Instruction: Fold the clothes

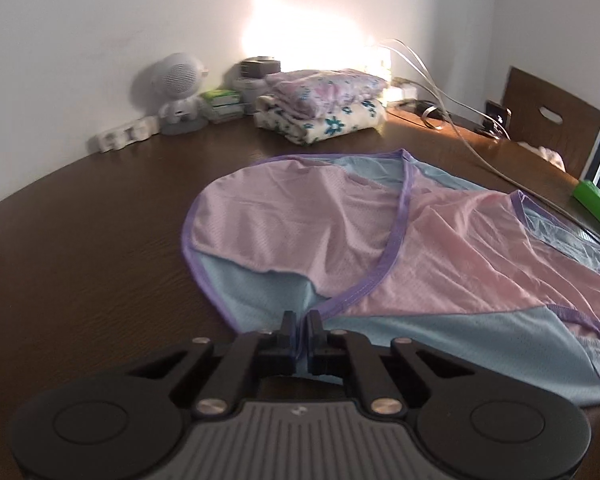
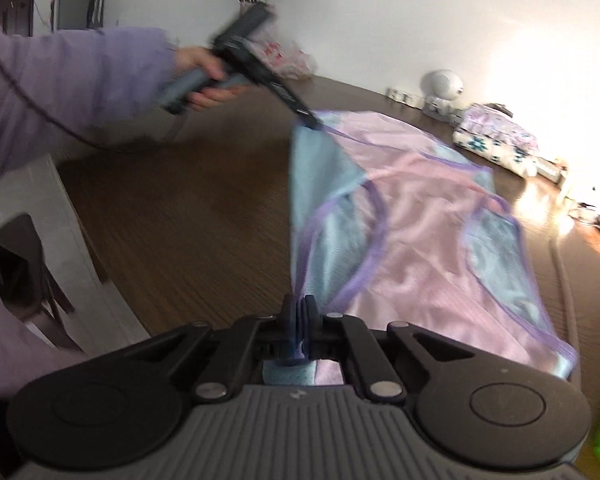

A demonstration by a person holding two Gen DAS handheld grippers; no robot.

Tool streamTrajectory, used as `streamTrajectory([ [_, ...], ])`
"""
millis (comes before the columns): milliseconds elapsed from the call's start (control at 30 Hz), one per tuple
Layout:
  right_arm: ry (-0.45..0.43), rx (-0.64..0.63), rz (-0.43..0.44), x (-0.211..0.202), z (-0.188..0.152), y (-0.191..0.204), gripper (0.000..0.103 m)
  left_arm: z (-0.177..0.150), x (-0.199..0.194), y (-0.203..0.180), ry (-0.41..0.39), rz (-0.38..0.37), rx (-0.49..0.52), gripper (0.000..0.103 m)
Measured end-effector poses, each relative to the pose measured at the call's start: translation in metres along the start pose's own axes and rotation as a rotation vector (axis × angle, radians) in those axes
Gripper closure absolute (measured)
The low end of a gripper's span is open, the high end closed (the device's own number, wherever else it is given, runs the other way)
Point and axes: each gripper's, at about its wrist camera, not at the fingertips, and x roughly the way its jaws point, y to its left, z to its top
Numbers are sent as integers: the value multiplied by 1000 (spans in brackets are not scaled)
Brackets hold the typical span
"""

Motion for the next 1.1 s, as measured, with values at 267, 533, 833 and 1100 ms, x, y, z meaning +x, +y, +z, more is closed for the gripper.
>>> streamTrajectory([
  [267,73,17,-174,-22,-26,-64,100,-86,-85,-96,-39,95,-7,100],
  [533,26,28,-168,-40,-27,-77,95,-170,-159,-229,-81,202,10,99],
  [833,-49,52,-65,-40,-15,-66,70,-96,-165,-163,-231,144,-212,45],
  [1100,-35,167,17,-3,-10,-54,94,-12,-49,-113,-11,318,-288,54],
])
